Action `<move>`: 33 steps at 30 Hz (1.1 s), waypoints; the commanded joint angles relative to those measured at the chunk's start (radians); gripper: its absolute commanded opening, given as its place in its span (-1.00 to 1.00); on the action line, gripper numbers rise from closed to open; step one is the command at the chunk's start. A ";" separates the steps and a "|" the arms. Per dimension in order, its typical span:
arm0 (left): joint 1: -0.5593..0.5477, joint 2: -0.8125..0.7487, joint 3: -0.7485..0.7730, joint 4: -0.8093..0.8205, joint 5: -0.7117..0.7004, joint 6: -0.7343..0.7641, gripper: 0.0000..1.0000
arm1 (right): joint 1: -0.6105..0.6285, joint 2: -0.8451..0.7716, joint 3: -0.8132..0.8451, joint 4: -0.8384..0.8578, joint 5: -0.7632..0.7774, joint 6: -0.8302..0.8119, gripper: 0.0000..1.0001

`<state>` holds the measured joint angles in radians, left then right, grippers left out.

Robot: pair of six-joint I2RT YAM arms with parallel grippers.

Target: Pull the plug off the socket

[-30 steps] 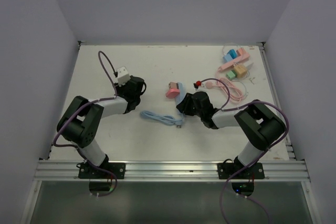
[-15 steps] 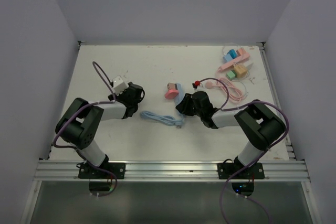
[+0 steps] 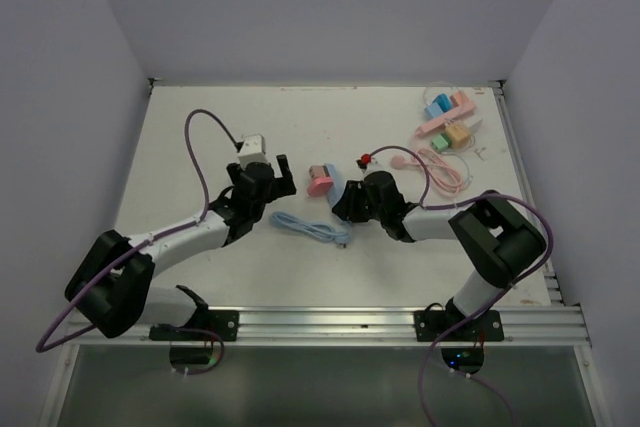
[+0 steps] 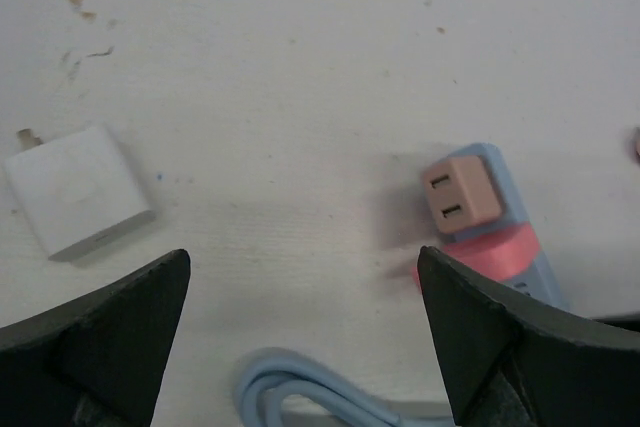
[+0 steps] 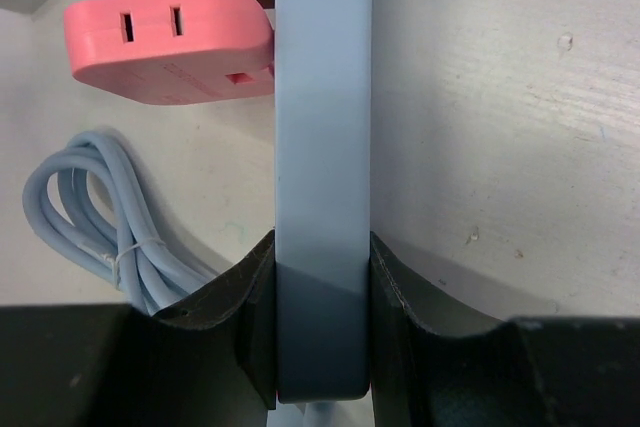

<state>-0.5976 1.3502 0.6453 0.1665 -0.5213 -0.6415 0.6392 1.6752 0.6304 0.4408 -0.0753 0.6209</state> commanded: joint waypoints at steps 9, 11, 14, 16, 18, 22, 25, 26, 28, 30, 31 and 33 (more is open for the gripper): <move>-0.091 0.000 0.008 0.059 0.412 0.505 0.88 | 0.005 0.000 0.009 -0.151 -0.167 -0.128 -1.00; -0.094 0.010 0.026 0.057 0.444 0.541 0.81 | 0.005 0.001 0.009 -0.145 -0.185 -0.132 -1.00; -0.100 0.046 0.069 0.028 0.494 0.575 0.76 | 0.007 0.006 0.011 -0.137 -0.207 -0.138 -1.00; -0.105 0.081 0.094 0.012 0.500 0.592 0.71 | 0.007 0.008 0.012 -0.132 -0.216 -0.142 -1.00; -0.110 0.116 0.105 0.007 0.501 0.602 0.66 | 0.007 0.011 0.012 -0.131 -0.222 -0.144 -1.00; -0.123 0.159 0.137 -0.004 0.501 0.621 0.41 | 0.010 0.011 0.014 -0.129 -0.224 -0.147 -1.00; -0.139 0.184 0.154 -0.018 0.481 0.631 0.33 | 0.013 0.015 0.017 -0.129 -0.228 -0.150 -1.00; -0.140 0.188 0.155 -0.016 0.477 0.634 0.28 | 0.014 0.015 0.018 -0.129 -0.228 -0.150 -1.00; -0.140 0.198 0.158 -0.018 0.474 0.637 0.23 | 0.016 0.015 0.018 -0.128 -0.233 -0.154 -1.00; -0.140 0.205 0.160 -0.016 0.472 0.637 0.15 | 0.017 0.014 0.018 -0.128 -0.235 -0.156 -1.00; -0.140 0.207 0.165 -0.016 0.475 0.637 0.07 | 0.019 0.014 0.020 -0.128 -0.238 -0.158 -1.00; -0.142 0.216 0.169 -0.019 0.481 0.635 -0.04 | 0.020 0.015 0.020 -0.126 -0.238 -0.159 -1.00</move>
<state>-0.7288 1.5425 0.7727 0.1352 -0.0727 -0.0257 0.6415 1.6638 0.6395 0.3801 -0.2657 0.4923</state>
